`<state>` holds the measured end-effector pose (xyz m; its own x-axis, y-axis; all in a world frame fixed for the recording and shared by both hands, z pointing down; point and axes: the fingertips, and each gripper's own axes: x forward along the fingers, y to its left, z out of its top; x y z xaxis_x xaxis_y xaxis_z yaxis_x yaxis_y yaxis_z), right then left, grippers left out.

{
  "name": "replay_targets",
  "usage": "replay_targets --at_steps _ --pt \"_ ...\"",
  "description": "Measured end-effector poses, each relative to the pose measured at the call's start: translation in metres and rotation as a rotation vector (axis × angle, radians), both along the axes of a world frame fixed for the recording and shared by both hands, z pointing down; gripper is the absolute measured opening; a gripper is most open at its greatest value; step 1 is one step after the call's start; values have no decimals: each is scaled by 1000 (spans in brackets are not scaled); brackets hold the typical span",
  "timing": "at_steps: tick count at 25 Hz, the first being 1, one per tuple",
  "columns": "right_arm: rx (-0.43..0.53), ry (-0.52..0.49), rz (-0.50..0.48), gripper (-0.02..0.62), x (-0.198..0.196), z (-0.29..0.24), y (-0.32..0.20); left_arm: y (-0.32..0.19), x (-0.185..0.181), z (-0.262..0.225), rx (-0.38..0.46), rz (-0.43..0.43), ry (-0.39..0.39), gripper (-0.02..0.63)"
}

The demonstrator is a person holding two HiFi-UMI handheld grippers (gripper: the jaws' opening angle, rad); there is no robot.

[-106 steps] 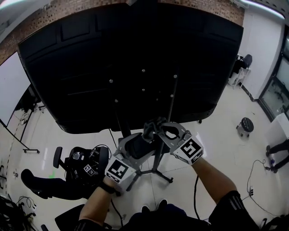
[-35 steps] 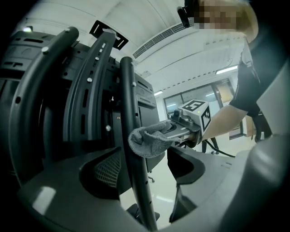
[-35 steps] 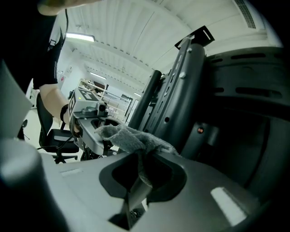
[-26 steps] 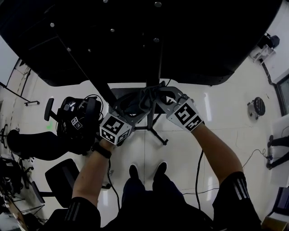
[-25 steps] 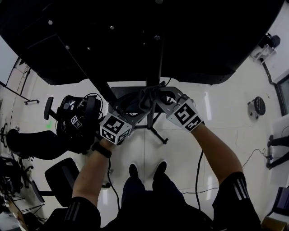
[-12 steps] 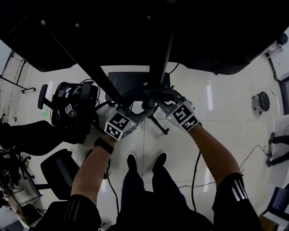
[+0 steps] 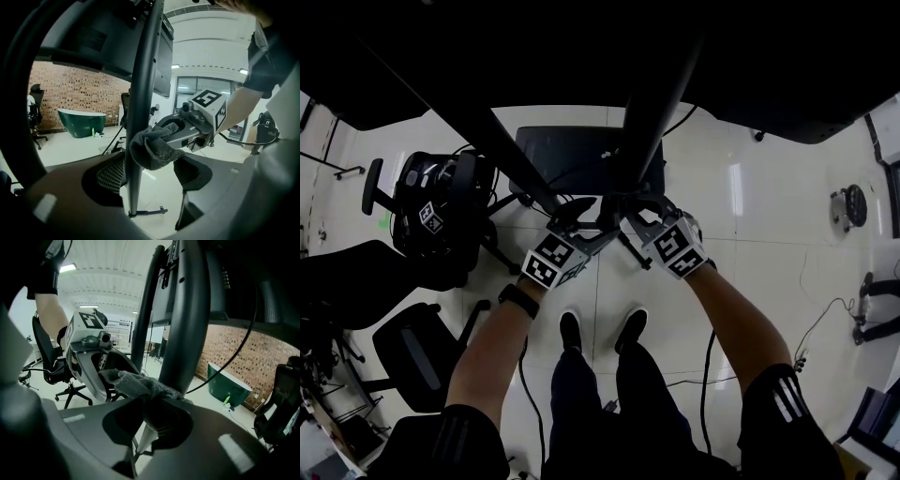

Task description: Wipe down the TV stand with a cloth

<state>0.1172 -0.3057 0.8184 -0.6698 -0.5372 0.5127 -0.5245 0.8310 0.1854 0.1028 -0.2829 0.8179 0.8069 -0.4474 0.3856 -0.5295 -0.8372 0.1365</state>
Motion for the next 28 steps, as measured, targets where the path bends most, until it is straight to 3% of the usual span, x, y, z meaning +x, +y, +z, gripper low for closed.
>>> replay_targets --at_steps 8,18,22,28 --pt "-46 42 38 35 -9 89 -1 -11 -16 68 -56 -51 5 348" --pt "-99 103 41 35 -11 169 -2 -5 -2 126 -117 -48 29 348" --pt "-89 83 68 35 -11 166 0 -1 -1 127 -115 -44 33 348" --pt "-103 -61 147 35 -17 108 33 23 -17 68 -79 -26 77 349"
